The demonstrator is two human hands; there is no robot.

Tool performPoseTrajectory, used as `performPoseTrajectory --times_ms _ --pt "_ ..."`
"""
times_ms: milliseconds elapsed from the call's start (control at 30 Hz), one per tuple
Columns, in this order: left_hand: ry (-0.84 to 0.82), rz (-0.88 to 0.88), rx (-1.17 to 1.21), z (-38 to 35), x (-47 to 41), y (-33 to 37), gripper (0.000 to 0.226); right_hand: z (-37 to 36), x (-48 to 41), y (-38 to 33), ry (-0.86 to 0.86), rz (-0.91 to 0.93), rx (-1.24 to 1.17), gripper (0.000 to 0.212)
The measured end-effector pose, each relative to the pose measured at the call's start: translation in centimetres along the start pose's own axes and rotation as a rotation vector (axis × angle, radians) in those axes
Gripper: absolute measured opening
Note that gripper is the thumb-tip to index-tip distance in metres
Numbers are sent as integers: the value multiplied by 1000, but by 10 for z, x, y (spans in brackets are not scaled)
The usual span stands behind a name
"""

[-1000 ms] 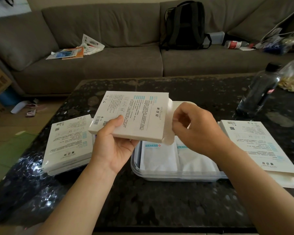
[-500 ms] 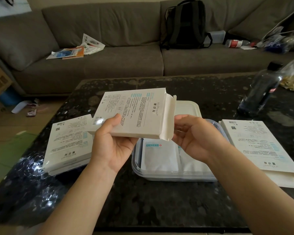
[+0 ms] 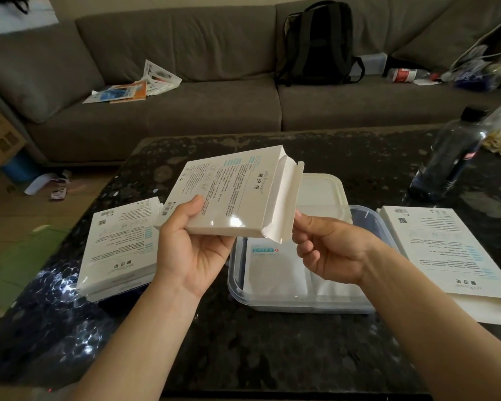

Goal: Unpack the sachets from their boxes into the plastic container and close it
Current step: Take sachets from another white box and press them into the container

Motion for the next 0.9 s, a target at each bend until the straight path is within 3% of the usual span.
performPoseTrajectory --times_ms 167,300,400,500,667,900 --pt "13 -26 -9 0 -2 4 53 6 8 -12 99 43 45 17" --pt "13 -43 -96 1 -1 5 48 -5 35 -50 272 399 142 13" --pt "-5 -46 -147 0 -3 2 49 -28 62 -66 232 562 284 11" --pt "-22 -41 -169 -3 -2 -4 50 -40 58 -52 217 444 344 16" --pt "-30 -29 -191 -2 0 -9 55 -35 45 -45 417 356 355 8" --pt "-58 -32 -224 -5 0 -9 51 -28 46 -47 356 322 284 11"
Point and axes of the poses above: each hand's wrist, its own x-axis away from the middle knuckle, its own z-axis out of the back of the hand, y = z × x, the point moved 3 cm from there along -x, towards the middle knuckle, and after that the axes turned 7 degrees about -y, right-handed, at the moved point
